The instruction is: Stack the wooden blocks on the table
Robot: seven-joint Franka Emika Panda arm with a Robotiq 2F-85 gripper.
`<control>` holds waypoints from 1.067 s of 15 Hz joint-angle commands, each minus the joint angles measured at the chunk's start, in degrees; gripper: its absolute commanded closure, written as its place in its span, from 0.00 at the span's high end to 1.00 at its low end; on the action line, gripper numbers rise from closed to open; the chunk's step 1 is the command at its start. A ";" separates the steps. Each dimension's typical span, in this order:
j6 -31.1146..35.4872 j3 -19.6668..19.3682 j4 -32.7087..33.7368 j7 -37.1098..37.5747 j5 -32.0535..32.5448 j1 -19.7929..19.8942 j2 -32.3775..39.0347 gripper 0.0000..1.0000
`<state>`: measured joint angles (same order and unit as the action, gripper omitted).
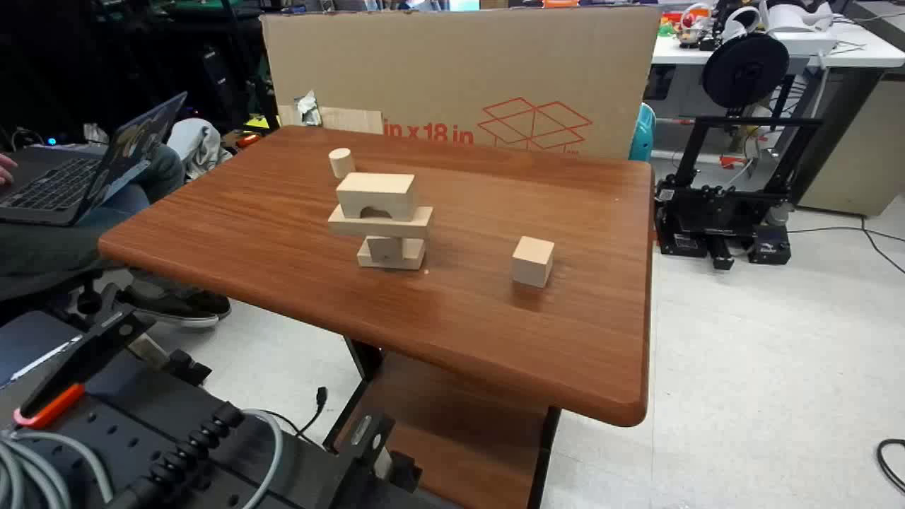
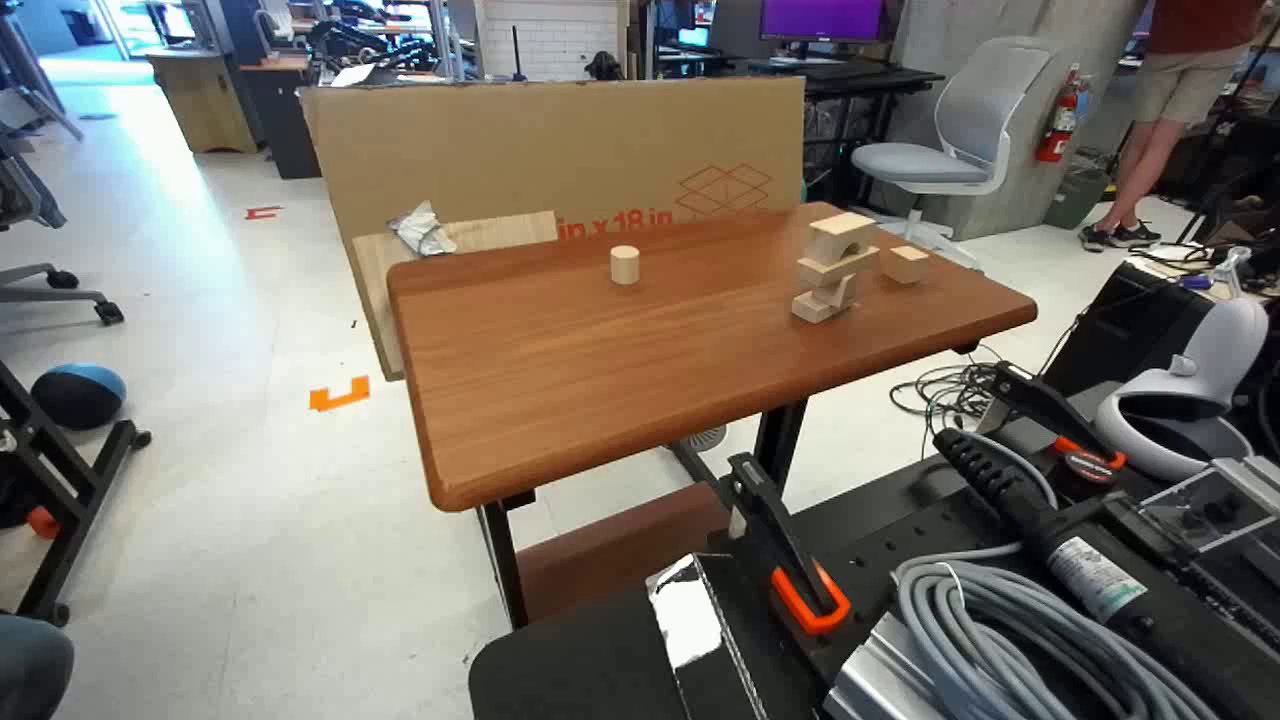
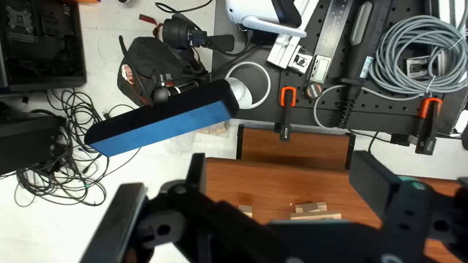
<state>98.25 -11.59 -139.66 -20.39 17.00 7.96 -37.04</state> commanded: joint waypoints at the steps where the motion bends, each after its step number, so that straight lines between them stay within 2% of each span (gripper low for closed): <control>1: -0.22 -0.45 0.13 0.28 0.24 -0.62 -0.04 1.00; 12: -0.21 -0.45 0.13 0.29 0.24 -0.62 -0.04 1.00; 16: -0.96 -2.68 4.38 -3.35 -1.35 -1.41 4.51 1.00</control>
<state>98.25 -11.84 -139.27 -20.70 16.77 7.87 -36.61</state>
